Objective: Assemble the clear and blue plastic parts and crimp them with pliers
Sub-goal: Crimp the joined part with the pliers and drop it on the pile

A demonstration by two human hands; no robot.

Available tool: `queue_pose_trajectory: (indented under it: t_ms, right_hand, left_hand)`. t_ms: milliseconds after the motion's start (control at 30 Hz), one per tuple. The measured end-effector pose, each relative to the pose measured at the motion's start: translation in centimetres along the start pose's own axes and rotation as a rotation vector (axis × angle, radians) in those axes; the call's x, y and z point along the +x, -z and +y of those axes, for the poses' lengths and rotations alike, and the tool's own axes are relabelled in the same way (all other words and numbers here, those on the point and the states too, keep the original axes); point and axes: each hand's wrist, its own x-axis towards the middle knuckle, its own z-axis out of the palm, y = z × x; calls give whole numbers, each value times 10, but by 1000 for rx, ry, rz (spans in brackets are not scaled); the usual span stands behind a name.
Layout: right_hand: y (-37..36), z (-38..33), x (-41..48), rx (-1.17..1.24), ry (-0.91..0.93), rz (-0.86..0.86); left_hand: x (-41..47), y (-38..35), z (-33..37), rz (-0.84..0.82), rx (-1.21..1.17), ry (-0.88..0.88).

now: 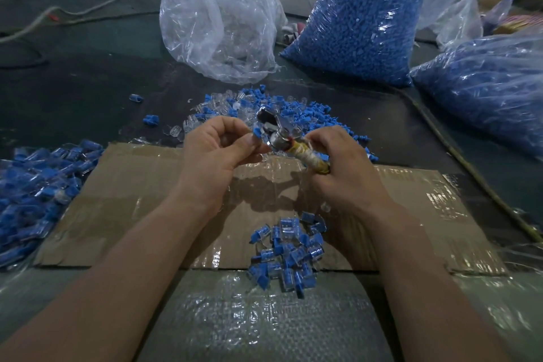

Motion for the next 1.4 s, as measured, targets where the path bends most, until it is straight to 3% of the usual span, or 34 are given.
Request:
queue_pose_trajectory:
  t_ms: [467, 700, 1400]
  right_hand:
    - [0, -3, -1, -4, -22, -82]
    - [4, -9, -2, -22, -39, -92]
    - [4, -14, -2, 32, -82, -76]
  left_hand:
    - [-3, -2, 4, 27, 101, -21]
    - [-6, -5, 4, 54, 294, -148]
    - [-9, -5, 5, 60, 370, -174]
